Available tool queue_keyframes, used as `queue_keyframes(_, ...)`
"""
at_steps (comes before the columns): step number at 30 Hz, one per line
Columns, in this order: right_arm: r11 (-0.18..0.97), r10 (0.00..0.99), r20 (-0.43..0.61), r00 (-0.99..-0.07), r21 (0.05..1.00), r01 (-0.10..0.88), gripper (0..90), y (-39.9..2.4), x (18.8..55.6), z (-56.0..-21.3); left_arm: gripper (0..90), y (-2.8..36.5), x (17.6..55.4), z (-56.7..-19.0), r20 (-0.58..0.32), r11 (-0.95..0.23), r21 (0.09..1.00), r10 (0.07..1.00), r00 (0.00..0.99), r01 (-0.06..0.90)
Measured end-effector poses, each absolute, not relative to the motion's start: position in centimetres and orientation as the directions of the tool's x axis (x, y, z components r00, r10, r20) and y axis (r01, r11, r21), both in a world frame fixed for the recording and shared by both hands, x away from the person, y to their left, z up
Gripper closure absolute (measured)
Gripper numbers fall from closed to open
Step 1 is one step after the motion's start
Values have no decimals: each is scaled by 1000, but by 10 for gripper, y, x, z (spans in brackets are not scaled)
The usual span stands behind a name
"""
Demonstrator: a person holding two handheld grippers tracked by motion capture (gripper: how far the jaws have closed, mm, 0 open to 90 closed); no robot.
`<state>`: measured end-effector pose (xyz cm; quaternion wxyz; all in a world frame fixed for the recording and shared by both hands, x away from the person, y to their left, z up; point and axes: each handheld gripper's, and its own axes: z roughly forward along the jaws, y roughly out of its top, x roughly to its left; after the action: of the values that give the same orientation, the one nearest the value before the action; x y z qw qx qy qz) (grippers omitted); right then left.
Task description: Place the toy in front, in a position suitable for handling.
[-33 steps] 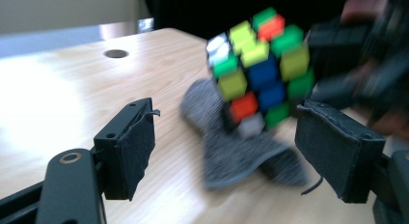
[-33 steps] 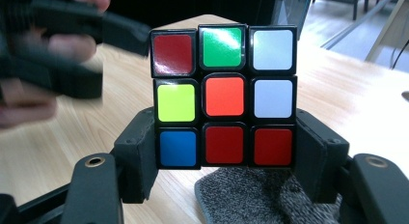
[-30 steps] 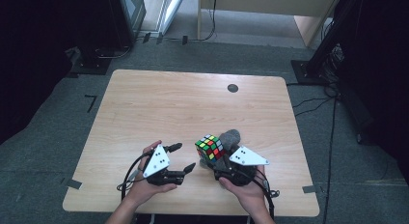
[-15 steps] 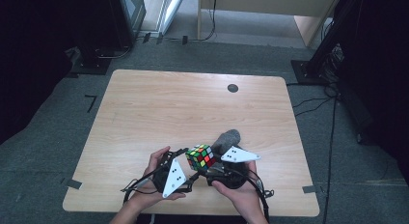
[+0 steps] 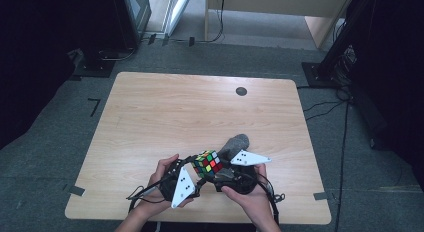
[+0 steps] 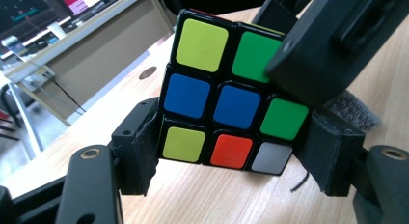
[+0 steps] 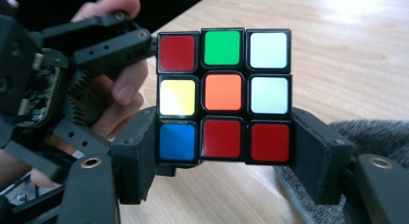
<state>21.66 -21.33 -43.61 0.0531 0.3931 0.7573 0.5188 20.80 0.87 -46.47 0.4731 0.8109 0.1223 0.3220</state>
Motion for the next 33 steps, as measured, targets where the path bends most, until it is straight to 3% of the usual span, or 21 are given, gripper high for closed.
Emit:
queue_keyframes(10,87,624,346,-701,861,502,344,-231,218,-426,339,25,221,-463,303,-448,894,584,753,-13)
queue_keyframes(17,147,783,180,-596,877,457,328,-246,229,-441,343,33,226,-461,258,-412,911,609,750,21)
queue_keyframes(26,257,881,43,-471,792,553,309,-245,250,-493,346,34,228,-462,222,-396,918,588,778,37)
queue_keyframes(33,301,884,26,-467,732,612,291,-241,257,-514,346,35,226,-459,207,-379,925,579,789,36)
